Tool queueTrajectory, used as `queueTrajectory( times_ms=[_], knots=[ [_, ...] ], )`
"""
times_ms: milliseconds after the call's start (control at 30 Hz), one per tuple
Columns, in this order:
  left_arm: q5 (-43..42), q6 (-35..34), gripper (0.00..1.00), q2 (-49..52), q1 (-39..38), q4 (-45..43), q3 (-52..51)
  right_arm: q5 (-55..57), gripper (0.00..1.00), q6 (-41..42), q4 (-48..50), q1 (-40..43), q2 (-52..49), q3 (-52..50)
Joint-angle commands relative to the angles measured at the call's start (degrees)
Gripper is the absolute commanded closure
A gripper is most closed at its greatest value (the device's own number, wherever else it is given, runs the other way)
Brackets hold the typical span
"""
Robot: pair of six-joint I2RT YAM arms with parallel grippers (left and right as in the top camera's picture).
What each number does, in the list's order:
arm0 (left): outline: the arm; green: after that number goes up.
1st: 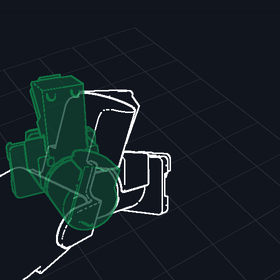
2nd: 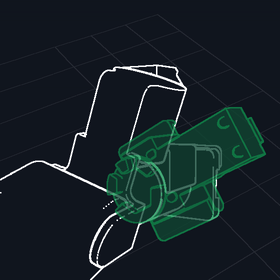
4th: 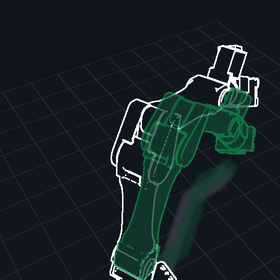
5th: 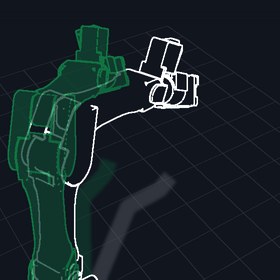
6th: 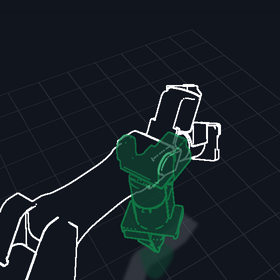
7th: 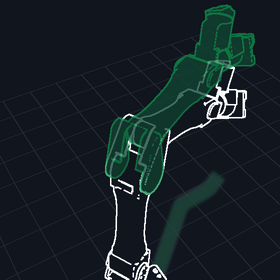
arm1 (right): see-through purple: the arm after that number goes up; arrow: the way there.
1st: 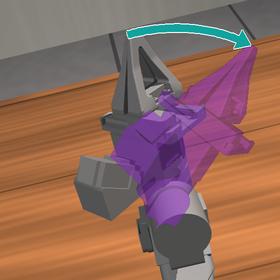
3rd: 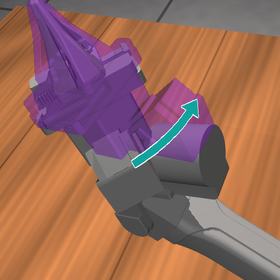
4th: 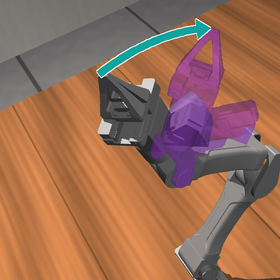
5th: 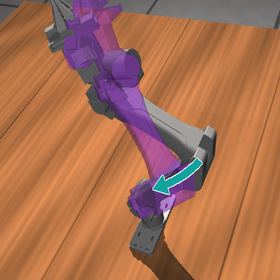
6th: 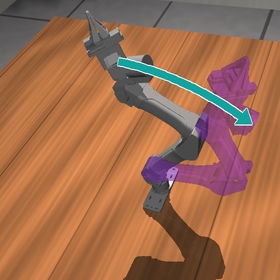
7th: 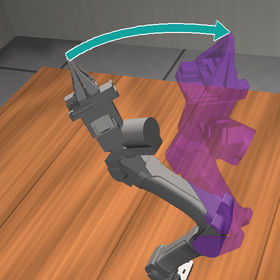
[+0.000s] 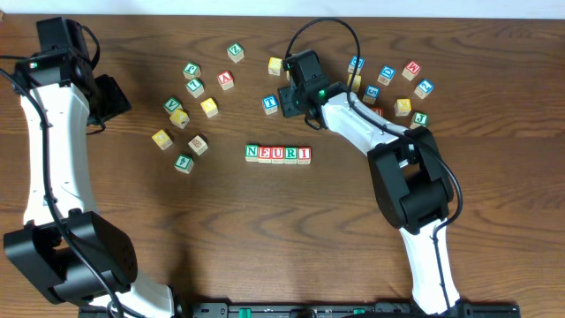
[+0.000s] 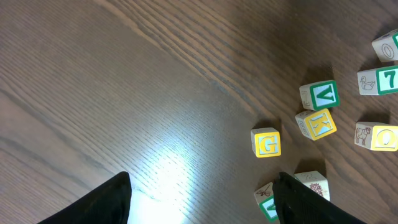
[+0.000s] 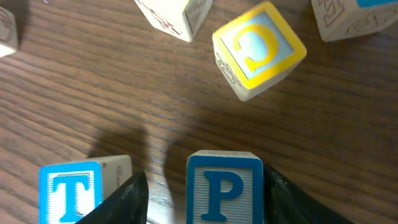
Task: Spell out NEURIPS
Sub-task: 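Close the right gripper on the blue P block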
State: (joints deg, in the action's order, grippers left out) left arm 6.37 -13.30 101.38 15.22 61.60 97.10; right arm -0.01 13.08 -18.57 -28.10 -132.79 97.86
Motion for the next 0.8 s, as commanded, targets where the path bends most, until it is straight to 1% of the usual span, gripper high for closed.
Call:
queueTrajectory(
  times_ms=[0, 200, 433, 767],
  knots=[
    [0.7, 0.1, 0.28, 0.2, 0.1, 0.3, 0.6, 1.3, 0.51, -0.5, 0.2, -0.1, -1.4, 0.6],
    [0.7, 0.1, 0.28, 0.2, 0.1, 0.3, 0.6, 1.6, 0.55, -0.5, 0.2, -0.1, -1.4, 0.6],
    [0.7, 0.1, 0.28, 0.2, 0.1, 0.3, 0.6, 2.3, 0.67, -0.3, 0.6, -0.1, -1.4, 0.6],
    [0.7, 0.1, 0.28, 0.2, 0.1, 0.3, 0.6, 2.3, 0.77, 0.2, -0.3, -0.1, 1.3, 0.6]
  ],
)
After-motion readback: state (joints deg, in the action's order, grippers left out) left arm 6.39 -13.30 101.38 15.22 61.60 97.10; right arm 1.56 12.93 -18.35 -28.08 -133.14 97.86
